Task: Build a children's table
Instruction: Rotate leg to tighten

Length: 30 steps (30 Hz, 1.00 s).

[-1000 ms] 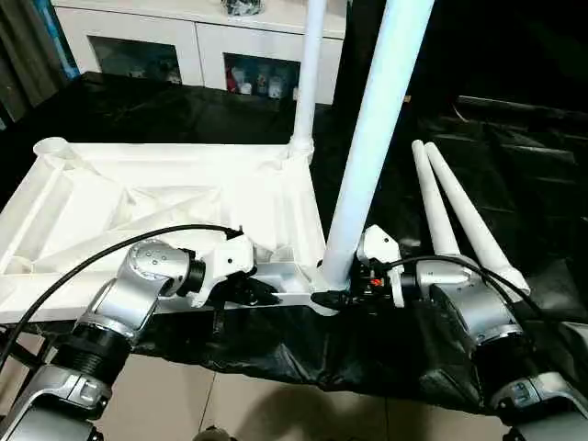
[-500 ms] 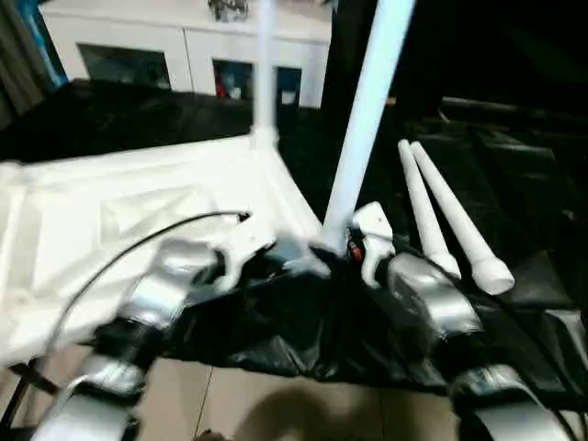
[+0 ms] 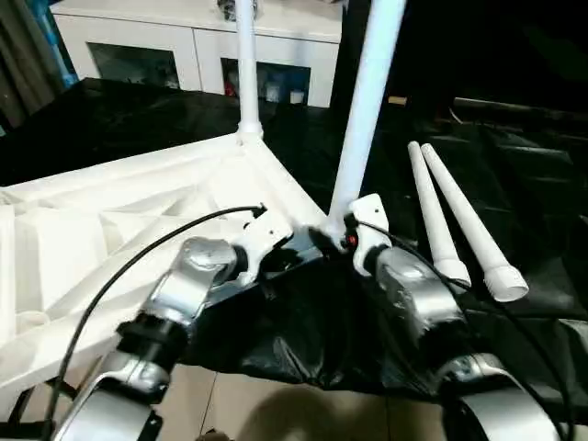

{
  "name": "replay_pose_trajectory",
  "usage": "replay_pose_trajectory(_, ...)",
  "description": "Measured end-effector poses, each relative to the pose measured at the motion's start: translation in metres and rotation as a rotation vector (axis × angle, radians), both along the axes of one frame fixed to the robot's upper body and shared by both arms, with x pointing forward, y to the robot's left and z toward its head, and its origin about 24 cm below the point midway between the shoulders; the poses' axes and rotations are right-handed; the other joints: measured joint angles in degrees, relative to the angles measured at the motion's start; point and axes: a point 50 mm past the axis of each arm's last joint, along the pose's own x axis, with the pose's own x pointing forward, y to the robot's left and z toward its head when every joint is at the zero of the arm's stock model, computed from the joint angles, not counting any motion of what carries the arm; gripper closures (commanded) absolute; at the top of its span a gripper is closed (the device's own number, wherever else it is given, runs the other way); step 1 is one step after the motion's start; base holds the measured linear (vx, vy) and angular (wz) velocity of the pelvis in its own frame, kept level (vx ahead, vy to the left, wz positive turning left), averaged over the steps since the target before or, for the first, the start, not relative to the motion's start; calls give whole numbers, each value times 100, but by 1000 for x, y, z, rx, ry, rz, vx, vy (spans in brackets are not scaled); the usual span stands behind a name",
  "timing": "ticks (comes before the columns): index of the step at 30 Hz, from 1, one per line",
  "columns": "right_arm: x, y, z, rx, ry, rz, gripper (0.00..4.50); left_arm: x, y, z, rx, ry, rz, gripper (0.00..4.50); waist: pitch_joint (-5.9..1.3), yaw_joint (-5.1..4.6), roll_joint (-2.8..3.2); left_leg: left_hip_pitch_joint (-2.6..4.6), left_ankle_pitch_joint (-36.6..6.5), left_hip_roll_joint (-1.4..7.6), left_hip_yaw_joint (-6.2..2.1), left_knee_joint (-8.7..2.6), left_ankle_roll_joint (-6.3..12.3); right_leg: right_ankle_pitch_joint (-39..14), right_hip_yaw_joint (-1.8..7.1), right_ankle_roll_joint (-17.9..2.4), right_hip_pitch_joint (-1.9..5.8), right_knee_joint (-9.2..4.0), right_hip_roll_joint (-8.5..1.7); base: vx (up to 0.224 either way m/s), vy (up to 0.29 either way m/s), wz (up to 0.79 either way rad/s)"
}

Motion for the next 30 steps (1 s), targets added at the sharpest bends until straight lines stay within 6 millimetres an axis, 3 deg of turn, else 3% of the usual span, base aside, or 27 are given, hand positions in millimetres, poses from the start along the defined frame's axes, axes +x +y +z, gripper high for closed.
replay_pose_trajectory(15, -38, -27, 12, -59, 57, 627, 56, -21, 35, 5, 2, 85, -276, 450, 22, 15, -46, 0, 0, 2, 3, -6, 1, -14, -2, 13, -1, -2, 1, 0, 0, 0)
replay_pose_trajectory(20, -39, -27, 11, -51, 72, 653, 71, -23, 37, 5, 12, 84, -304, 450, 18, 20, -91, 1, 0, 3, 3, -5, 0, -15, -2, 14, -1, -1, 0, 0, 0, 0)
replay_pose_trajectory(22, -39, -27, 11, -49, 75, 653, 97, -23, 38, 6, 12, 84, -305, 450, 17, 18, -102, 0, 0, 2, 4, -5, 0, -14, -1, 14, 0, -2, 0, 0, 0, 0)
replay_pose_trajectory(30, -40, -27, 11, -35, 101, 646, 160, -24, 41, 5, 9, 95, -309, 450, 15, 21, -110, 2, 0, 3, 4, -4, 0, -14, -1, 14, 1, -1, 0, 0, 0, 0)
